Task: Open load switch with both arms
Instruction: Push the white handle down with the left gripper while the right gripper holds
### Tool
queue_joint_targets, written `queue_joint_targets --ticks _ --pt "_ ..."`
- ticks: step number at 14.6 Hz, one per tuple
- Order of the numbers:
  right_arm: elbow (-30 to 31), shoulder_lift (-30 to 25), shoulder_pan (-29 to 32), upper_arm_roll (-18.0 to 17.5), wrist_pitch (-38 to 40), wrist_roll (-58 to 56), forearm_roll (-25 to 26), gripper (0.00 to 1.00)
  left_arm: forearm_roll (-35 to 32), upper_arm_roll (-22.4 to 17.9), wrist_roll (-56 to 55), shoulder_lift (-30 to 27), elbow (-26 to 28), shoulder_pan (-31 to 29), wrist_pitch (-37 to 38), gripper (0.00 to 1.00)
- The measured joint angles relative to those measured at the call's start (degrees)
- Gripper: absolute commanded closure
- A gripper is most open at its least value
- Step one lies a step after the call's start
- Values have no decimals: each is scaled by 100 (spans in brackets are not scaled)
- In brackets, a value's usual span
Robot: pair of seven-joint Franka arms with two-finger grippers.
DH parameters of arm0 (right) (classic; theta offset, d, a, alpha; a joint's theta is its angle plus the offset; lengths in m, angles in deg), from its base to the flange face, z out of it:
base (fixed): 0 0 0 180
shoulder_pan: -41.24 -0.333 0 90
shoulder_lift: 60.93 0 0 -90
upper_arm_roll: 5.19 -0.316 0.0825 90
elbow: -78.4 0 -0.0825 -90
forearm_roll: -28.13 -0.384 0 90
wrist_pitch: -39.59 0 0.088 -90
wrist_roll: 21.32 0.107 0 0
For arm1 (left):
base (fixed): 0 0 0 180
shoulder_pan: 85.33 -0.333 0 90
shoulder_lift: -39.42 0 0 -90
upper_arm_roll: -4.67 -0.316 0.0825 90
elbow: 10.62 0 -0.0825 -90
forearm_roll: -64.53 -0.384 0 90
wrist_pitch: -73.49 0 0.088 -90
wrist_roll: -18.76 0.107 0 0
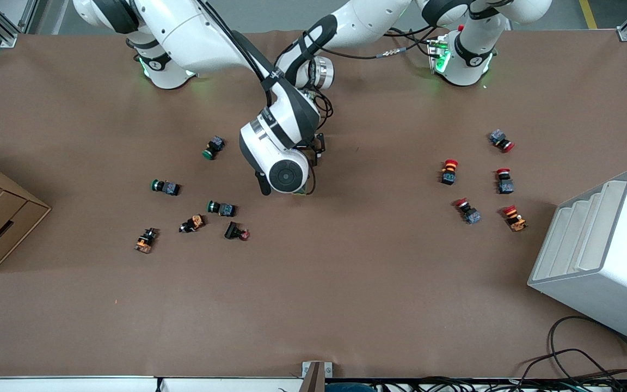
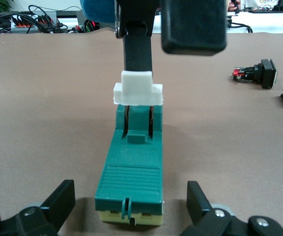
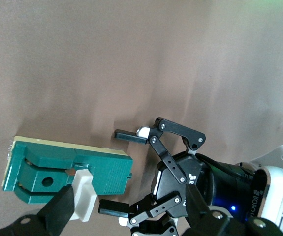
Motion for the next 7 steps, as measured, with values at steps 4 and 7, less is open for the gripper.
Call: queue_joint_targets --ticks 4,7 --pt "0 0 -1 -20 99 0 -7 0 -5 0 0 3 0 2 7 0" --pt "0 0 -1 -22 169 -1 -13 0 -6 0 -1 3 0 3 9 0"
